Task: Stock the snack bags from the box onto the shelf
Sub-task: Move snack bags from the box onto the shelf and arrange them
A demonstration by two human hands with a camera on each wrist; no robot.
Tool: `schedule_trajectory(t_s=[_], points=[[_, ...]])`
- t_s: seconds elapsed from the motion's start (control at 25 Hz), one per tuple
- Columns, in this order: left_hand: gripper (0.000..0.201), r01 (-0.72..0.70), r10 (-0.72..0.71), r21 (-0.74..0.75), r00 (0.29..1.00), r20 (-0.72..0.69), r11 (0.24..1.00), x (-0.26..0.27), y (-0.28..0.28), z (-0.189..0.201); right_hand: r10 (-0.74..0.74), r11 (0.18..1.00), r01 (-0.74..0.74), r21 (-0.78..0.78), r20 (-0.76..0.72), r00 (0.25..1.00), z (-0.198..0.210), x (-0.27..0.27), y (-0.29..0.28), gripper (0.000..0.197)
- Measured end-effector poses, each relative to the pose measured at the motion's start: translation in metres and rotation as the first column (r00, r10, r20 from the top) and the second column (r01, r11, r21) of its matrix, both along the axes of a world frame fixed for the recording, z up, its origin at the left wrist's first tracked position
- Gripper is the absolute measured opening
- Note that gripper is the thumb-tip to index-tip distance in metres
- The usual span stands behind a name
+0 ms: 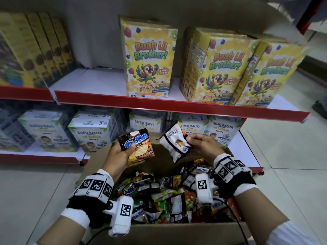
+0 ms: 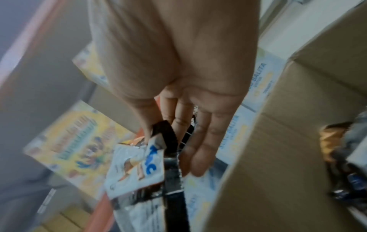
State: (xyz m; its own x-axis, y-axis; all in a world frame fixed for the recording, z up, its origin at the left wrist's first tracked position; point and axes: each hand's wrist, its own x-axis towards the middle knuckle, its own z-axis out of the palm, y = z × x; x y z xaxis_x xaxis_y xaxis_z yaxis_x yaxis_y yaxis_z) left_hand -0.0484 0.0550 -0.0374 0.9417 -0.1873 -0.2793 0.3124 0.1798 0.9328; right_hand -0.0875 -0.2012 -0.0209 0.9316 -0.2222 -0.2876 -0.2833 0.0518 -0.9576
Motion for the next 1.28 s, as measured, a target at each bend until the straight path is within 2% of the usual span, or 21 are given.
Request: schedule_trajectory(t_s=[0.08, 0.24, 0.32, 0.4, 0.48, 0.56, 0.6, 0.64, 0.68, 0.72, 0.76, 0.8, 0.88, 0.96, 1.04, 1.12, 1.2, 1.28], points=[[0.016, 0.011, -0.011, -0.008, 1.000, 0.008, 1.000, -0.003, -0.011, 0.005, 0.013, 0.994, -0.015, 0.112, 0.023, 1.000, 0.013, -0.005, 0.006, 0.012], [0.032, 0.003, -0.005, -0.056, 0.999, -0.045, 0.998, -0.004, -0.026, 0.009, -0.006, 0.988, -0.017, 0.157, 0.142, 0.990, 0.024, -0.016, 0.021, 0.012], [0.034, -0.002, -0.004, -0.076, 0.997, -0.083, 0.997, -0.003, -0.025, 0.009, 0.017, 1.000, -0.019, 0.003, 0.295, 0.955, 0.029, -0.020, 0.024, 0.014], [0.051, 0.088, -0.101, -0.131, 0.990, -0.101, 0.988, -0.003, -0.020, 0.009, 0.172, 0.963, -0.063, -0.261, 0.418, 0.892, 0.034, -0.022, 0.027, 0.020], [0.062, 0.182, -0.194, -0.133, 0.978, -0.081, 0.974, -0.004, -0.019, 0.011, 0.332, 0.867, -0.095, -0.489, 0.423, 0.843, 0.038, -0.023, 0.033, 0.024], [0.062, 0.156, -0.159, -0.080, 0.986, -0.039, 0.985, -0.002, -0.022, 0.009, 0.353, 0.832, -0.088, -0.547, 0.401, 0.845, 0.038, -0.021, 0.036, 0.026], [0.064, 0.119, -0.120, -0.072, 0.993, -0.013, 0.990, -0.001, -0.024, 0.006, 0.318, 0.849, -0.079, -0.523, 0.386, 0.866, 0.036, -0.021, 0.036, 0.027], [0.064, 0.088, -0.087, -0.088, 0.996, 0.016, 0.992, 0.000, -0.026, 0.005, 0.252, 0.898, -0.079, -0.433, 0.358, 0.899, 0.035, -0.021, 0.036, 0.031], [0.064, 0.072, -0.067, -0.108, 0.997, 0.048, 0.991, 0.000, -0.026, 0.004, 0.156, 0.965, -0.078, -0.252, 0.308, 0.939, 0.034, -0.021, 0.039, 0.035], [0.065, 0.070, -0.060, -0.124, 0.995, 0.081, 0.990, 0.001, -0.027, 0.003, 0.083, 0.996, -0.077, -0.035, 0.222, 0.971, 0.031, -0.021, 0.044, 0.040], [0.066, 0.074, -0.059, -0.129, 0.992, 0.111, 0.989, 0.000, -0.027, 0.003, 0.040, 0.993, -0.055, 0.100, 0.141, 0.989, 0.027, -0.020, 0.048, 0.051], [0.066, 0.073, -0.056, -0.127, 0.989, 0.135, 0.989, 0.000, -0.027, 0.003, 0.020, 0.991, -0.032, 0.127, 0.098, 0.995, 0.022, -0.018, 0.051, 0.062], [0.060, 0.041, -0.023, -0.127, 0.990, 0.141, 0.991, 0.001, -0.024, 0.003, -0.007, 0.997, -0.001, 0.081, 0.107, 0.994, 0.017, -0.012, 0.056, 0.068], [0.052, 0.029, -0.011, -0.171, 0.994, 0.107, 0.985, 0.004, -0.016, 0.003, -0.024, 0.993, 0.007, 0.120, 0.135, 0.990, 0.019, -0.006, 0.057, 0.055], [0.058, 0.107, -0.085, -0.195, 0.989, 0.118, 0.975, 0.004, -0.003, 0.001, 0.077, 0.993, -0.091, 0.081, 0.168, 0.983, 0.019, -0.001, 0.059, 0.039], [0.073, 0.187, -0.167, -0.136, 0.975, 0.146, 0.973, 0.000, 0.007, -0.003, 0.207, 0.978, -0.205, -0.027, 0.167, 0.964, 0.016, 0.002, 0.066, 0.036], [0.077, 0.158, -0.144, -0.091, 0.979, 0.147, 0.983, -0.002, 0.015, -0.010, 0.269, 0.962, -0.259, -0.082, 0.139, 0.953, 0.009, 0.006, 0.074, 0.039], [0.075, 0.060, -0.049, -0.064, 0.987, 0.154, 0.996, -0.001, 0.025, -0.020, 0.319, 0.944, -0.311, -0.115, 0.068, 0.945, -0.007, 0.006, 0.077, 0.049]])
